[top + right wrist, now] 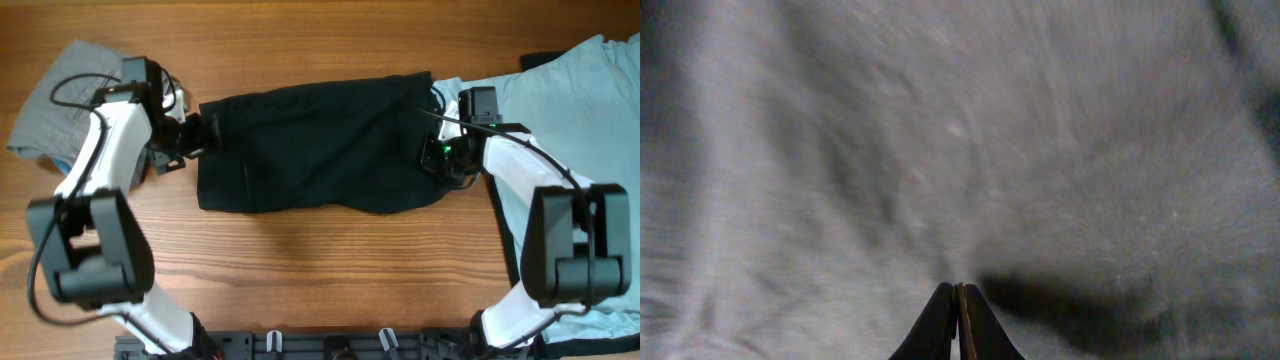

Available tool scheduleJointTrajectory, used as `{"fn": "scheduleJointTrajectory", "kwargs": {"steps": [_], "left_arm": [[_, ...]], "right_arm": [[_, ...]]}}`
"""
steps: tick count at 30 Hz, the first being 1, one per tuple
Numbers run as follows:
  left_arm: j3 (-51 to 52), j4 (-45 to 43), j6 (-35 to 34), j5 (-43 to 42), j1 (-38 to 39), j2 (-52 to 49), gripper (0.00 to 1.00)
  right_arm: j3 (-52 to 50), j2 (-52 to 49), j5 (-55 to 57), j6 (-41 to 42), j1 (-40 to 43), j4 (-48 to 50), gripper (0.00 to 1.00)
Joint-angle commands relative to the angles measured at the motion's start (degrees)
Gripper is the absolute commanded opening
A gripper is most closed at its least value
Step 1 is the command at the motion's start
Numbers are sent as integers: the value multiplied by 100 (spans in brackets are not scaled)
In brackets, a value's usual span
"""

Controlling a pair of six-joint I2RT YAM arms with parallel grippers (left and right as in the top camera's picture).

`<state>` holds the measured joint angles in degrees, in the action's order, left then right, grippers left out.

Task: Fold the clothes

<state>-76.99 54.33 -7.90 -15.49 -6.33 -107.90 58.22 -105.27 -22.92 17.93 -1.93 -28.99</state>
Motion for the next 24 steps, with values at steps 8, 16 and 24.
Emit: {"fn": "scheduleJointTrajectory", "kwargs": {"steps": [8, 16, 24], "left_arm": [[15, -472, 640, -404, 46, -1318, 100], [17, -916, 772, -826, 496, -1803, 72], [-192, -4, 767, -70, 326, -1740, 4]], "right_arm": [[-59, -157, 22, 24, -13, -26, 6], [-59, -157, 15, 28, -13, -22, 6], [160, 81, 15, 22, -13, -337, 6]]}}
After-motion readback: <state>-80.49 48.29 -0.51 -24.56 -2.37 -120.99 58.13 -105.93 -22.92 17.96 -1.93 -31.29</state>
